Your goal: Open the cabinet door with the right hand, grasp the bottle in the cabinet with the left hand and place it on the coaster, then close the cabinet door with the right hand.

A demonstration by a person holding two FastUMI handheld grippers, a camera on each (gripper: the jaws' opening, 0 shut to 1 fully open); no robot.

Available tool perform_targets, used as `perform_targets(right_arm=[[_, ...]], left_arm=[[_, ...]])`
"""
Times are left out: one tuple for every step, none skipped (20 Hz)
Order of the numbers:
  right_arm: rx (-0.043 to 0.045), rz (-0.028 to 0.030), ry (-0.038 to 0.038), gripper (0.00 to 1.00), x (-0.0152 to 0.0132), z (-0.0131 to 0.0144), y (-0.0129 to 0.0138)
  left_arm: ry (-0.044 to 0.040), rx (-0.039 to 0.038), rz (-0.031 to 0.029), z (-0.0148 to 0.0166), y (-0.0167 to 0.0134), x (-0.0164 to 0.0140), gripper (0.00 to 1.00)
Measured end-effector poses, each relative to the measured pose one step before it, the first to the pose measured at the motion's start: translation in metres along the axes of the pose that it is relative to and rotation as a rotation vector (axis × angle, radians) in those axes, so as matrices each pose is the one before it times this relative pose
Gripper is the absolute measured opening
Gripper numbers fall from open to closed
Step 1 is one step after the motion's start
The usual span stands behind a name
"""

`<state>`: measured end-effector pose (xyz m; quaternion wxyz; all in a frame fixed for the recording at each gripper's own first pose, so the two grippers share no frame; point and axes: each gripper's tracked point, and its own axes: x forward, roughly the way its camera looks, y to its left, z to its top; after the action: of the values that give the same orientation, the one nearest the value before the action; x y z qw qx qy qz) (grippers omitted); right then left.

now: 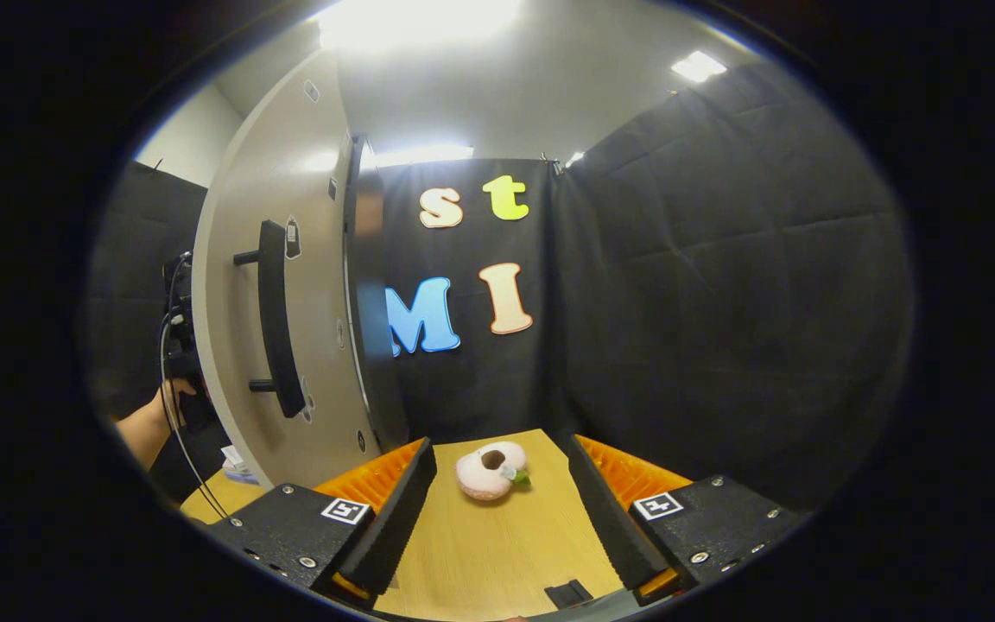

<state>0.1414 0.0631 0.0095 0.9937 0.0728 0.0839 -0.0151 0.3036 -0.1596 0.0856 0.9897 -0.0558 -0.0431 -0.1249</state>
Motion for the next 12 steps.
perform_targets(right_arm=[[-0.00224,0.00951,0.00267,0.95,0.00217,-0.00022,0.00047],[-0.00859,0.00346,-0.00189,0.95,0.00167,0.00046,-0.0008],[-0.00942,0.00368,-0.00384,0.95,0.00101,0.0005,-0.00005],[-0.00674,0.00606,-0.00534,0.95,0.00041,0.00154,0.00047],[-0.0031,0.00936,-0.00398,0.95,0.00141,0.00038,0.00164],[-0.00105,0.01049,-0.00287,0.95,0.00128,0.00081,0.00102],[0.00065,0.00914,-0.00221,0.95,0.00214,0.00025,0.00058],[0.0016,0.00848,-0.00146,0.95,0.00068,0.00069,0.00032],[0.00357,0.00696,-0.00123,0.95,0.00001,-0.00008,-0.00025],[0.0051,0.0085,-0.00102,0.95,-0.00009,0.00029,-0.00032],[0.00515,0.00897,0.00062,0.95,0.00023,-0.00093,-0.00002],[0.00427,0.00649,-0.00043,0.95,0.00084,0.00056,-0.00077]], left_arm=[[-0.00239,0.00308,0.00417,0.00098,0.00211,-0.01281,0.69],[-0.00169,0.0015,0.0068,-0.0003,0.0024,-0.00958,0.7],[0.00104,0.00115,0.00578,-0.00062,0.00314,-0.0099,0.72],[0.00103,-0.00066,0.0083,-0.00116,0.00291,-0.01009,0.69],[0.00263,-0.00185,0.00563,-0.00093,0.00262,-0.01067,0.66],[0.00159,-0.00113,0.00778,-0.00251,0.00207,-0.01039,0.63],[-0.00052,0.00012,0.00792,-0.00196,0.00284,-0.01096,0.68],[-0.00083,0.0006,0.00641,-0.00134,0.00266,-0.00941,0.67],[0.00379,0.00116,0.00977,-0.00307,0.00434,-0.01009,0.67],[0.0061,-0.00026,0.00912,-0.00345,0.00375,-0.0101,0.63],[0.00663,-0.00212,0.00994,-0.00489,0.00219,-0.00886,0.63],[0.00485,-0.00339,0.00826,-0.00428,0.00239,-0.00867,0.63]])
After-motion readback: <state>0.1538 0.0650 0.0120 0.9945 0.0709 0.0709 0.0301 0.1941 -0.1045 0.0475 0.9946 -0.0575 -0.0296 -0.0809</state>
